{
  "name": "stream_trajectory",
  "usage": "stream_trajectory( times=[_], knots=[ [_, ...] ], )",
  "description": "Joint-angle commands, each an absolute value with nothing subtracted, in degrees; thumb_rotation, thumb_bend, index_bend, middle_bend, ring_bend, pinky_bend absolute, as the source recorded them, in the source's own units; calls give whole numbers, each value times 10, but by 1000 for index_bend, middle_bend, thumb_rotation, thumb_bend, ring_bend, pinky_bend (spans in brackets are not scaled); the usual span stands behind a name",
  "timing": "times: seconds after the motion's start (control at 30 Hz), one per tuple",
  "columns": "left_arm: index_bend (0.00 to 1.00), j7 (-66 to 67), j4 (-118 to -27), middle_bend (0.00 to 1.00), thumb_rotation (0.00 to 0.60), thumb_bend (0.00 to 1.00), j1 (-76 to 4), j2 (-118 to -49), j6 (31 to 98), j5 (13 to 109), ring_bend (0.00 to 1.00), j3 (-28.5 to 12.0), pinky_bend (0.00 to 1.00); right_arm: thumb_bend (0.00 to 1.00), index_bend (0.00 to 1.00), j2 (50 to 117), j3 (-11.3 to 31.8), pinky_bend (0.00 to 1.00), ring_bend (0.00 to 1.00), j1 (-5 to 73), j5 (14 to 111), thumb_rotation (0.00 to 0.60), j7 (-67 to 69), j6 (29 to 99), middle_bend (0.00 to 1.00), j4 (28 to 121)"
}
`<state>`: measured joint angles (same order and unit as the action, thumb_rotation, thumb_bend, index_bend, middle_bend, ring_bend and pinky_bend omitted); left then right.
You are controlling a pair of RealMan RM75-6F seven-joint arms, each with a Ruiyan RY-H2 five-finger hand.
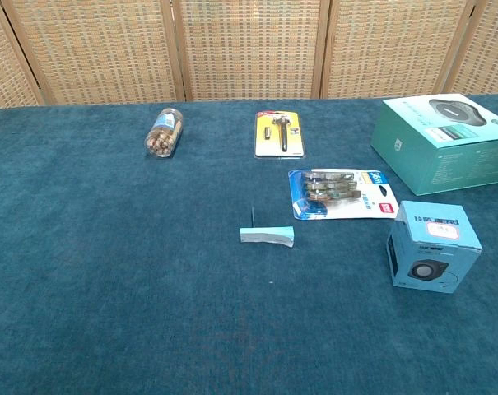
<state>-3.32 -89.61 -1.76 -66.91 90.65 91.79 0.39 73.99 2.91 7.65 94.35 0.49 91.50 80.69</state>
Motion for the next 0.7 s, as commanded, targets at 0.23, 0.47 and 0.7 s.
stream_trajectory(
  times=[0.23, 0.47, 0.7],
  knots=[
    [0, -33, -896, 0, 600, 0, -20, -669, 898, 913, 0, 3, 0, 0, 0, 741, 29, 0, 0, 80, 940, 600, 2, 904, 0, 808],
    [0, -37, -898, 0, 600, 0, -21, -666, 897, 912, 0, 2, 0, 0, 0, 742, 32, 0, 0, 79, 937, 600, -3, 906, 0, 808],
    [0, -39, -899, 0, 600, 0, -22, -665, 894, 912, 0, 3, 0, 0, 0, 740, 33, 0, 0, 80, 938, 600, 1, 906, 0, 812]
  ],
)
